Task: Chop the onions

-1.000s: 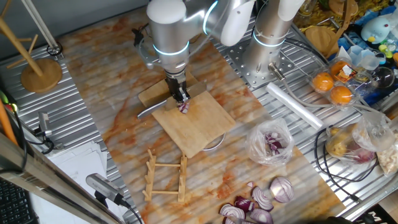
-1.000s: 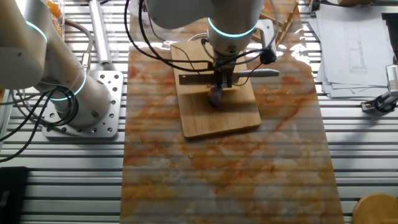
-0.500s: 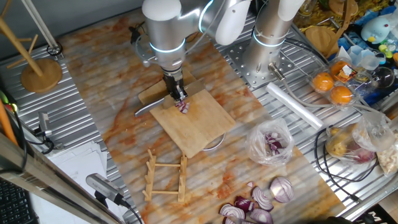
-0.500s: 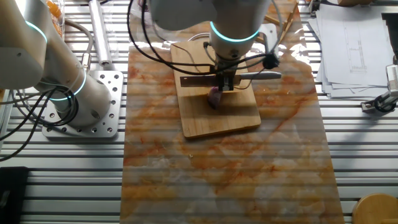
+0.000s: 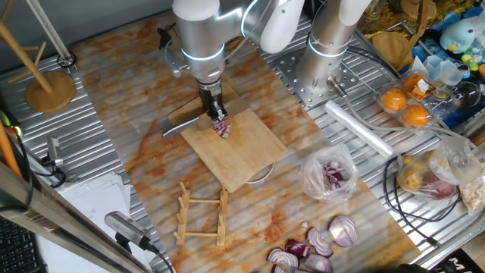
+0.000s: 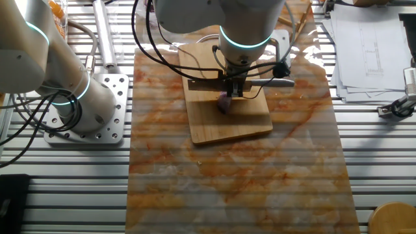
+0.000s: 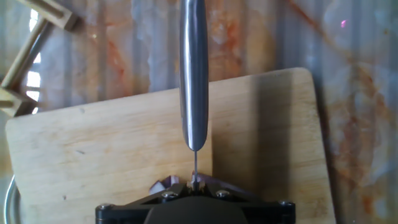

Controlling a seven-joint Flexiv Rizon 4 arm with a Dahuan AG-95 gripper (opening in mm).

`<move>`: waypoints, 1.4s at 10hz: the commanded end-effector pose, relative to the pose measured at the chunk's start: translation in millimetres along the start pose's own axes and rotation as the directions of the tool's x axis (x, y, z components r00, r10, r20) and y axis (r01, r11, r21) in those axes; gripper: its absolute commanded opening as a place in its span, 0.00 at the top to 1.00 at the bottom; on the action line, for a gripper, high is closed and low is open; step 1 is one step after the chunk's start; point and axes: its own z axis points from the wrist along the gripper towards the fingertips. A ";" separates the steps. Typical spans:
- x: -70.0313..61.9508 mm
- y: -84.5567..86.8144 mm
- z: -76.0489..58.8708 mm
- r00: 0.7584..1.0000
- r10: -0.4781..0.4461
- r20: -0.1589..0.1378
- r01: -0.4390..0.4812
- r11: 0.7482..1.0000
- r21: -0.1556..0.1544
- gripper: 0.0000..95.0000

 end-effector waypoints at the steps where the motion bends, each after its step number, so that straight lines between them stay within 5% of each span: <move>1: -0.1 0.4 -0.2 1.000 0.003 -0.005 -0.003 1.000 -0.006 1.00; 4: -0.6 -0.1 3.4 1.000 0.009 -0.006 -0.009 1.000 -0.011 1.00; 9: -1.1 10.1 30.2 0.999 0.038 0.014 -0.038 0.999 0.002 1.00; 10: -1.1 9.2 26.0 1.000 0.009 -0.002 -0.009 0.999 0.053 1.00; 14: 1.0 7.6 -6.0 1.000 0.013 -0.019 -0.013 1.000 -0.004 1.00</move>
